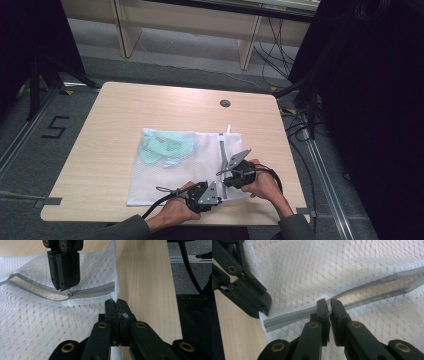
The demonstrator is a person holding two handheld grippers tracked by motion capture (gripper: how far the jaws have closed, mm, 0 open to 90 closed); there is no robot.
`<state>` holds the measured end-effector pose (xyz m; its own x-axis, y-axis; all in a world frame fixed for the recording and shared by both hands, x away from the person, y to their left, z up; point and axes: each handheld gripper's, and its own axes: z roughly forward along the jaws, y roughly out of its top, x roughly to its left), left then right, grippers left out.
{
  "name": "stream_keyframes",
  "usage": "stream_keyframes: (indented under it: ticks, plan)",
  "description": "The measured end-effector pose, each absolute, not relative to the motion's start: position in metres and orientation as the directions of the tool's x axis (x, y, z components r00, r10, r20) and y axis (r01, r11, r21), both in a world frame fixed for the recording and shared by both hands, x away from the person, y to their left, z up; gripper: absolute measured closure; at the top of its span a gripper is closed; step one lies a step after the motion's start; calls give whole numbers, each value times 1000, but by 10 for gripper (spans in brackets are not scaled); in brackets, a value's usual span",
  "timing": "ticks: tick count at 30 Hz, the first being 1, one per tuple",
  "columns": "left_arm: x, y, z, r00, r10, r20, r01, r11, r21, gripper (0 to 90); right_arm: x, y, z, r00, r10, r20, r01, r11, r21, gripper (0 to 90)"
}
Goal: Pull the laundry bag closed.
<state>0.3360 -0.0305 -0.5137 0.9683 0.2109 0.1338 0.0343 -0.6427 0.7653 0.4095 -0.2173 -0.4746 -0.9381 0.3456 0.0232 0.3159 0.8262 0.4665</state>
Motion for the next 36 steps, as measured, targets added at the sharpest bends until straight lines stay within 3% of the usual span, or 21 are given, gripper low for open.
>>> stream_keyframes:
  ticks: [16, 36]
  plan:
    - [337, -30, -514, 967, 205, 152, 20, -654, 756, 884, 413, -216, -475, -939, 343, 18, 313, 831, 460, 867]
    - [340, -29, -512, 968, 225, 111, 57, -631, 773, 885, 420, -216, -475, -935, 354, 9, 318, 829, 460, 867]
